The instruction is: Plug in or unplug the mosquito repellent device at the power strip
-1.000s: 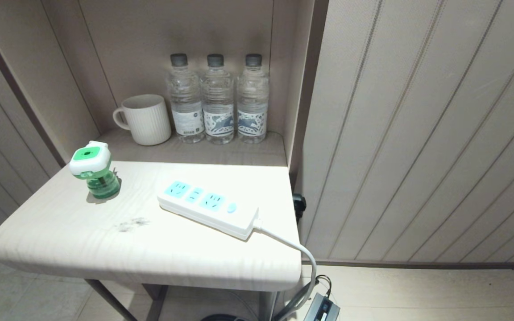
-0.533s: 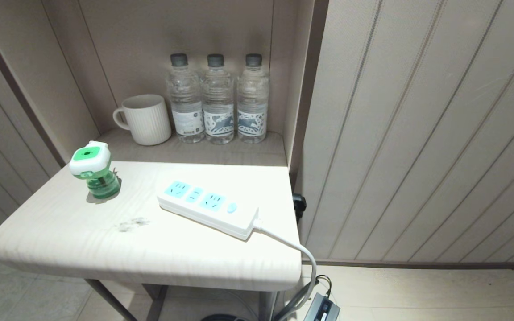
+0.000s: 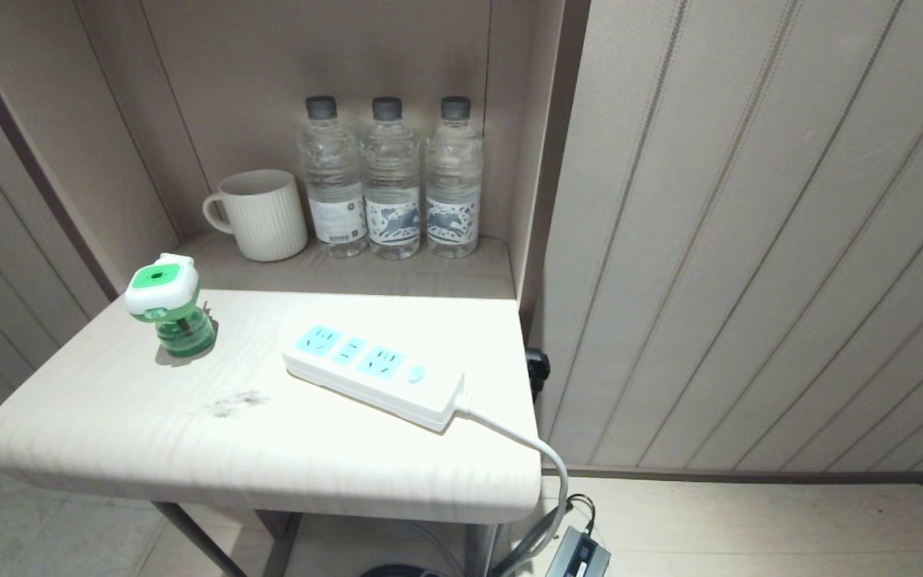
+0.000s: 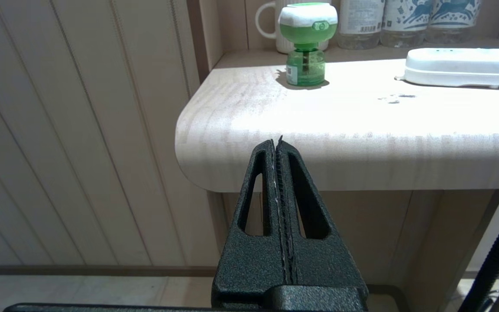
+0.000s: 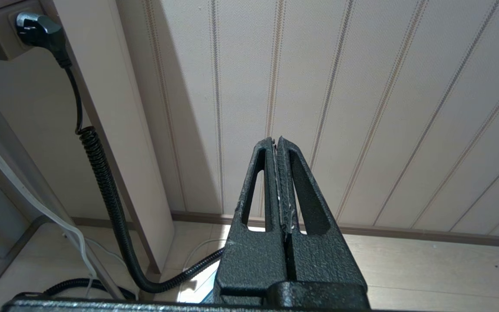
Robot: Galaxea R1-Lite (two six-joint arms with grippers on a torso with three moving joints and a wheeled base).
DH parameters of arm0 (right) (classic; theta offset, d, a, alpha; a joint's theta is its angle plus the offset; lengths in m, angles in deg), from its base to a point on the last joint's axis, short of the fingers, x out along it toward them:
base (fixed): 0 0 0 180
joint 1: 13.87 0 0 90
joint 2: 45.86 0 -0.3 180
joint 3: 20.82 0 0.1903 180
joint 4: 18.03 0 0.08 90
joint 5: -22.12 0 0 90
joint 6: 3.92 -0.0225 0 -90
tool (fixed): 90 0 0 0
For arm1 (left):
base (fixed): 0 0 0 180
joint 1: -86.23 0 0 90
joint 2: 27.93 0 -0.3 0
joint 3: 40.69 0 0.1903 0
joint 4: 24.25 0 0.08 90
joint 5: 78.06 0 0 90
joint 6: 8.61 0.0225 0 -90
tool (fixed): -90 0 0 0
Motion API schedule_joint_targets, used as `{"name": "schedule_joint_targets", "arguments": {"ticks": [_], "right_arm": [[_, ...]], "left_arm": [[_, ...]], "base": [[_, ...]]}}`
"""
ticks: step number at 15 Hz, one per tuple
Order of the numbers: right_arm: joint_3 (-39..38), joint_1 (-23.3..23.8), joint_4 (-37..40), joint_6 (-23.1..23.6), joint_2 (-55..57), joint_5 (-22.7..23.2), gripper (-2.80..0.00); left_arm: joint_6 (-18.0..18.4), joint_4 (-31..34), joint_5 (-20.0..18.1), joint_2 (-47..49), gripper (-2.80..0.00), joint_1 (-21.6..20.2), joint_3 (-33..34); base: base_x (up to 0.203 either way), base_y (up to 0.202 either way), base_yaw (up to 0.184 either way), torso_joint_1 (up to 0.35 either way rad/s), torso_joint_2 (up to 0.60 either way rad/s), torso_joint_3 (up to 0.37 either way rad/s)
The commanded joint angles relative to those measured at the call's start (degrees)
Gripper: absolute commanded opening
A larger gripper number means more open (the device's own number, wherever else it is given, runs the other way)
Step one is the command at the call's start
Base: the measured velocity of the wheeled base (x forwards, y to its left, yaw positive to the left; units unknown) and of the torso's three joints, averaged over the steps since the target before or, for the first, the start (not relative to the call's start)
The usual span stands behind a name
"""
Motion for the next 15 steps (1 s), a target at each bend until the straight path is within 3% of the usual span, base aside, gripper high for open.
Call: {"name": "schedule_joint_targets", "arguments": {"ticks": [1, 5, 15], "right_arm": [[0.0, 0.0, -0.1, 0.0, 0.0, 0.0, -2.8], [0.0, 0.0, -0.1, 0.0, 0.0, 0.0, -2.8], [0.0, 0.0, -0.1, 0.0, 0.0, 0.0, -2.8]], "left_arm": [[-0.2, -0.2, 0.0, 0.0, -2.8, 0.0, 0.0], [1.3, -0.2, -0.1, 0.0, -2.8, 0.0, 0.0], [0.7, -0.2, 0.0, 0.1, -2.8, 0.2, 0.0]], "base": [[0.0, 0.0, 0.0, 0.0, 0.0, 0.0], [0.0, 0.0, 0.0, 0.0, 0.0, 0.0], [0.0, 0.0, 0.0, 0.0, 0.0, 0.0]]}}
